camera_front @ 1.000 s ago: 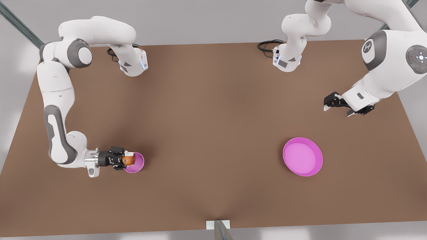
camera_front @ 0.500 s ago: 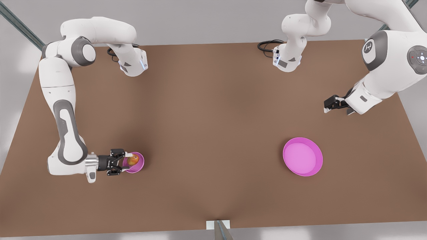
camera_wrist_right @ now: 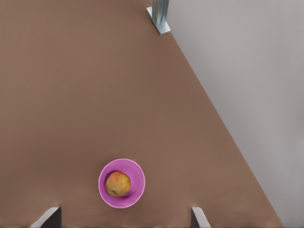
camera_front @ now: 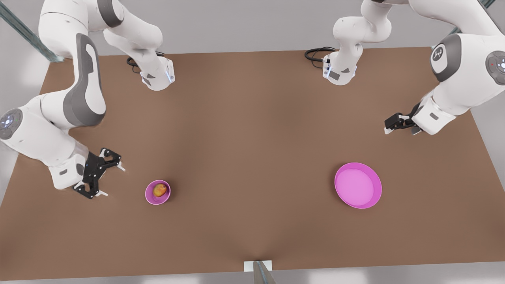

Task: Use the left arm to pick up the apple from the plate, transfer it to the gripper of the right arm, and then use the right arm to place it into the bowl

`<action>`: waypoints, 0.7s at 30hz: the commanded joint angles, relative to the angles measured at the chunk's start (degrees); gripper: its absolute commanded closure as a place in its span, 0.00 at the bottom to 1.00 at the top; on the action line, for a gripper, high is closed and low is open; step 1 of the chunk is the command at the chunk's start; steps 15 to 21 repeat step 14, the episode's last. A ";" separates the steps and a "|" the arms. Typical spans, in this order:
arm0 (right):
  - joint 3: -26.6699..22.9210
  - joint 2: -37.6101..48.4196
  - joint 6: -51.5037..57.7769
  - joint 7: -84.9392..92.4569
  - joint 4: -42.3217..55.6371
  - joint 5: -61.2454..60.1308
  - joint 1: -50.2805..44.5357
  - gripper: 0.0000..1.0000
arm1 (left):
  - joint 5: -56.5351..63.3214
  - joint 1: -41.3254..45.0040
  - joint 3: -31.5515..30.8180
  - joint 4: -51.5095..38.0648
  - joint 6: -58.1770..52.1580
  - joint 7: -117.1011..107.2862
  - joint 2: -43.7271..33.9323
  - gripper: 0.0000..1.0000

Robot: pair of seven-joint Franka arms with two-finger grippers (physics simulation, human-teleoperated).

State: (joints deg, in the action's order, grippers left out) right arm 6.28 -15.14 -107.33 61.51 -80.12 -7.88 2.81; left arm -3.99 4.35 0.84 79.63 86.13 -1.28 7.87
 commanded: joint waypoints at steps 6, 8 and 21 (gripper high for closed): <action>-3.64 8.73 11.69 -65.38 -9.10 8.85 -2.11 0.00 | 1.44 0.40 -0.05 -5.89 -0.18 1.80 4.87 0.00; -3.55 5.13 16.09 -65.38 -3.13 10.78 -2.11 0.00 | 1.44 0.40 -0.05 -6.06 -0.26 1.89 5.49 0.00; -5.05 4.24 14.96 -65.03 0.14 10.60 -2.02 0.00 | 1.44 0.40 -0.05 -6.06 -0.18 1.89 5.93 0.00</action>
